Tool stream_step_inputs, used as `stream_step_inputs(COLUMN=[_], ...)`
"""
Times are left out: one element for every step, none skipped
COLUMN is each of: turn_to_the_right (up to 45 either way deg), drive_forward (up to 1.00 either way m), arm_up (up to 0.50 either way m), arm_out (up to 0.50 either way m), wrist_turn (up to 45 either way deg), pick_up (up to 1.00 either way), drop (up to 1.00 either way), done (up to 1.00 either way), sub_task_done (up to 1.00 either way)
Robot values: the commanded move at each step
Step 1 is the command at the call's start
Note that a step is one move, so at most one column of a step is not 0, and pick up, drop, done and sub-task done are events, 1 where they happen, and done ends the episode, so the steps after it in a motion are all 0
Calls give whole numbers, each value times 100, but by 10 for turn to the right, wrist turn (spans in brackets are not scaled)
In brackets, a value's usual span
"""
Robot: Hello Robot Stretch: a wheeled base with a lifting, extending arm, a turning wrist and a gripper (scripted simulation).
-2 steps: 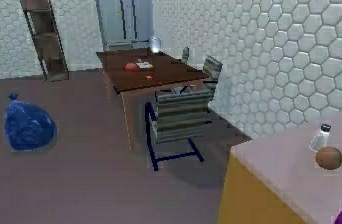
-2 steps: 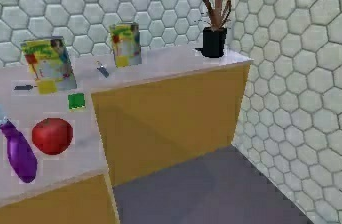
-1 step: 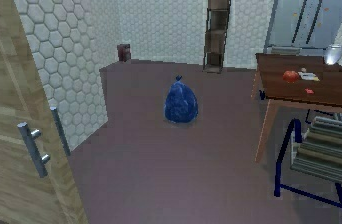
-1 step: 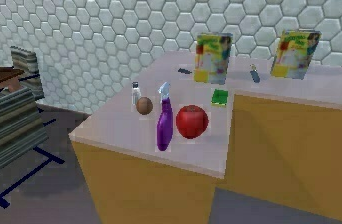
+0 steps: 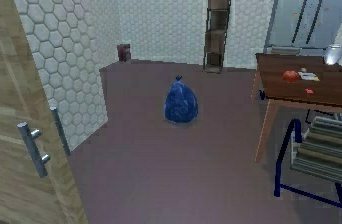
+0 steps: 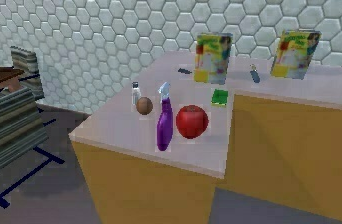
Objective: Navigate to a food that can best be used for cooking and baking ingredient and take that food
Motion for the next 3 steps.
stream_step_inputs(turn_to_the_right=[0, 0, 0], drive_forward=[0, 0, 0], arm_up=[38, 0, 0], arm_out=[0, 46, 0], wrist_turn=[0, 0, 450], pick_up=[0, 0, 0], drop=[0, 0, 0], done=[0, 0, 0], sub_task_done=[0, 0, 0])
